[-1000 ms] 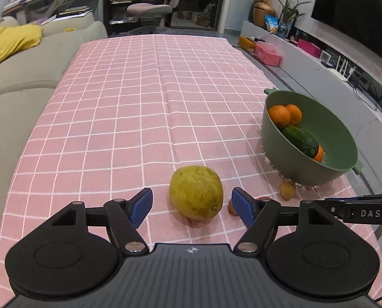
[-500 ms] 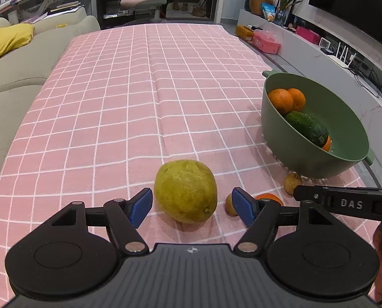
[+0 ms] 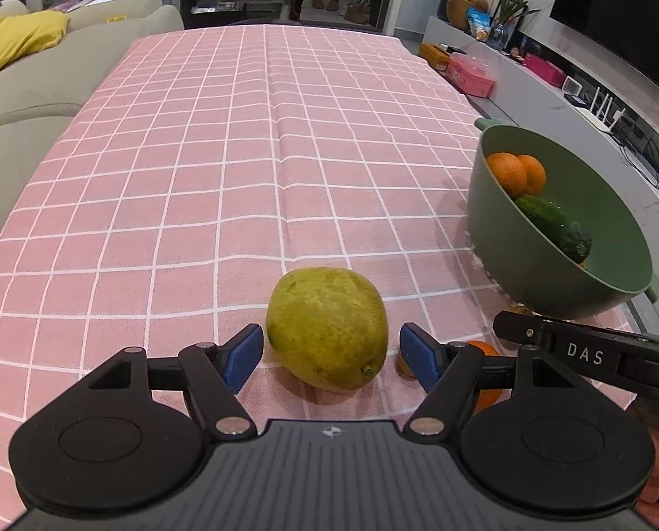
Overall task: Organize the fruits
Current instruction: 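Grasp the yellow-green pomelo with the left tool while the right tool grasps a kiwi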
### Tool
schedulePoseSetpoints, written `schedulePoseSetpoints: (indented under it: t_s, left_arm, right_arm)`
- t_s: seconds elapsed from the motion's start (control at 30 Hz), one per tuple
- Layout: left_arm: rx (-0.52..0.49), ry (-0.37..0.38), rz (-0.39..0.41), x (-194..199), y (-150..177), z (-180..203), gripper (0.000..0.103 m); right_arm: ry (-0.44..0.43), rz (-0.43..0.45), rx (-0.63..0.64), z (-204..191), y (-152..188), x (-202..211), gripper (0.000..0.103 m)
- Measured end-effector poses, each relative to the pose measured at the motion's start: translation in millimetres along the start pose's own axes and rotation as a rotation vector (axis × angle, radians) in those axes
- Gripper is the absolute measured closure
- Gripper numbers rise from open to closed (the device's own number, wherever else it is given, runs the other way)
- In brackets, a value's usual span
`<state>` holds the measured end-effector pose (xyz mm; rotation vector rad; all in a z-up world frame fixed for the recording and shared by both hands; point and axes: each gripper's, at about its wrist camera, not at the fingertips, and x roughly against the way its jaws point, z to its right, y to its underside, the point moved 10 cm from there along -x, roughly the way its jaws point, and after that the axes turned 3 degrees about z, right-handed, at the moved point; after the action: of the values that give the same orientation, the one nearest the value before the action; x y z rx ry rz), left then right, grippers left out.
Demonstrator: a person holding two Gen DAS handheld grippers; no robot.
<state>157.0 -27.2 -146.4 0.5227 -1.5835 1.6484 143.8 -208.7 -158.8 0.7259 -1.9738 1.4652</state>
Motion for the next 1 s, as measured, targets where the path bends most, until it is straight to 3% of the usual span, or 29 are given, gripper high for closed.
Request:
schedulePoseSetpoints:
  t_s: [0.33,0.53,1.0]
  left_arm:
    - [0.041,0.002,-0.014,-12,4,-6,0.02]
    - [0.053,0.024,-0.022,-12,5,-5,0.031]
    - [0.065,0.031,-0.006,-2,1,-9,0.032]
  right_arm:
    - [0.016,0.013,0.041,-4,-1,-4,0.071]
    - [0.019,0.01,0.044,-2,-1,-3,0.081]
    - [-0.032,-0.032,0.078,-14,-1,7,0.081]
